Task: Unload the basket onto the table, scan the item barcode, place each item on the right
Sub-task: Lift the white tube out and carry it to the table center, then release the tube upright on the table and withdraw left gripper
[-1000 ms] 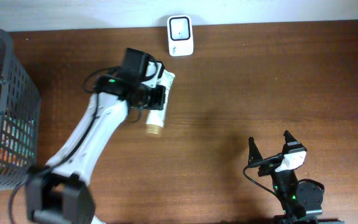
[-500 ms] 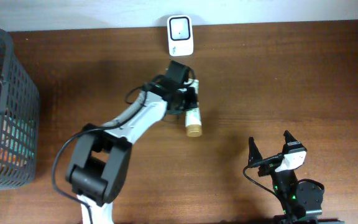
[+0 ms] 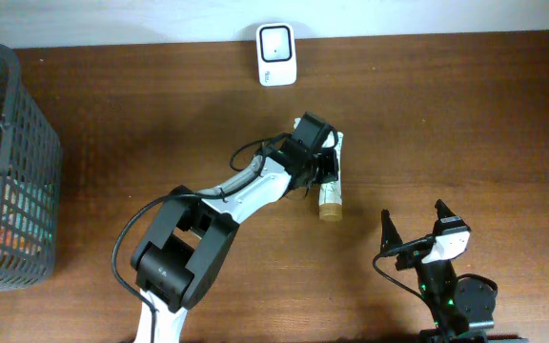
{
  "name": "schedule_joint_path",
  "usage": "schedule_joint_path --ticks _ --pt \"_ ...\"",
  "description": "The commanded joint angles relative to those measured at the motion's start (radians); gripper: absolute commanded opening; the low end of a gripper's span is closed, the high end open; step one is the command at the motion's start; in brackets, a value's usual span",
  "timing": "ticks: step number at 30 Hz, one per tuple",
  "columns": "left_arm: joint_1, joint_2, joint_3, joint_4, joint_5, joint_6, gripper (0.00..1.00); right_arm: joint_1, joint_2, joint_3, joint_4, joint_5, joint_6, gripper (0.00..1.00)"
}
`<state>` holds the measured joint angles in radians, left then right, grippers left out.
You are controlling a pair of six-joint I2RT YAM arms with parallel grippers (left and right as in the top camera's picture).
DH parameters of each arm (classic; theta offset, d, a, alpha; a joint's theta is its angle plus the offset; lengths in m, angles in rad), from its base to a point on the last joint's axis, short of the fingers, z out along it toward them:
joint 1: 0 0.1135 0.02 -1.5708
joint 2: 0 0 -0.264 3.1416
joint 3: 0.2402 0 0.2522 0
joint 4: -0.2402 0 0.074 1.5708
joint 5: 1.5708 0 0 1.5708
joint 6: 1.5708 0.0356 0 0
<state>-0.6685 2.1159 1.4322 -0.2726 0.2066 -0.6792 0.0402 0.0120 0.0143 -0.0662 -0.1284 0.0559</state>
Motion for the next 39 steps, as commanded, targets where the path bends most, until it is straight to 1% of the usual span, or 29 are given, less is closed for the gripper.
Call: schedule_joint_path --ticks 1,3,5,7,11,13,15,17,18,23,27,29,30,31,32,34,35,36,37,39 --pt "0.016 0.004 0.013 -0.010 -0.058 -0.015 0.00 0.007 -0.005 -0.008 -0.001 0.006 0.004 0.98" --pt "0.019 0.003 0.013 -0.032 -0.099 0.006 0.00 0.007 -0.005 -0.008 -0.001 0.006 0.004 0.98" --pt "0.020 0.003 0.013 -0.065 -0.174 0.063 0.00 0.007 -0.005 -0.008 -0.001 0.006 0.004 0.98" --pt "0.020 0.003 0.013 -0.105 -0.243 0.071 0.02 0.007 -0.005 -0.008 -0.001 0.006 0.004 0.98" --pt "0.016 0.003 0.014 -0.099 -0.248 0.071 0.10 0.007 -0.005 -0.008 -0.001 0.006 0.004 0.98" --pt "0.005 0.003 0.019 -0.096 -0.249 0.071 0.13 0.007 -0.005 -0.008 -0.001 0.006 0.004 0.98" --pt "-0.006 0.003 0.035 -0.102 -0.250 0.105 0.14 0.007 -0.005 -0.008 -0.001 0.006 0.004 0.98" --pt "-0.019 0.003 0.056 -0.120 -0.271 0.137 0.21 0.007 -0.005 -0.008 -0.001 0.006 0.004 0.98" --pt "-0.028 0.003 0.071 -0.140 -0.292 0.141 0.23 0.007 -0.005 -0.008 -0.001 0.006 0.004 0.98" --pt "-0.075 0.003 0.133 -0.226 -0.417 0.159 0.24 0.007 -0.005 -0.008 -0.001 0.006 0.004 0.98" --pt "-0.126 0.003 0.137 -0.222 -0.424 0.162 0.23 0.007 -0.005 -0.008 -0.001 0.006 0.004 0.98" --pt "-0.153 0.003 0.137 -0.220 -0.424 0.162 0.26 0.007 -0.005 -0.008 -0.001 0.006 0.004 0.98" --pt "-0.167 0.003 0.137 -0.217 -0.425 0.162 0.31 0.007 -0.005 -0.008 -0.001 0.006 0.004 0.98" --pt "-0.183 0.004 0.137 -0.215 -0.433 0.162 0.38 0.007 -0.005 -0.008 -0.001 0.006 0.004 0.98" --pt "-0.193 0.004 0.137 -0.214 -0.441 0.162 0.48 0.007 -0.005 -0.008 -0.001 0.006 0.004 0.98" --pt "-0.205 0.004 0.137 -0.208 -0.459 0.162 0.55 0.007 -0.005 -0.008 -0.001 0.006 0.004 0.98" --pt "-0.206 0.004 0.137 -0.206 -0.467 0.162 0.71 0.007 -0.005 -0.008 -0.001 0.006 0.004 0.98" --pt "-0.206 0.004 0.138 -0.200 -0.466 0.162 0.82 0.007 -0.005 -0.008 -0.001 0.006 0.004 0.98" --pt "-0.197 0.004 0.147 -0.195 -0.461 0.162 0.98 0.007 -0.005 -0.008 -0.001 0.006 0.004 0.98" --pt "-0.185 0.003 0.173 -0.198 -0.444 0.184 0.99 0.007 -0.005 -0.008 -0.001 0.006 0.004 0.98"
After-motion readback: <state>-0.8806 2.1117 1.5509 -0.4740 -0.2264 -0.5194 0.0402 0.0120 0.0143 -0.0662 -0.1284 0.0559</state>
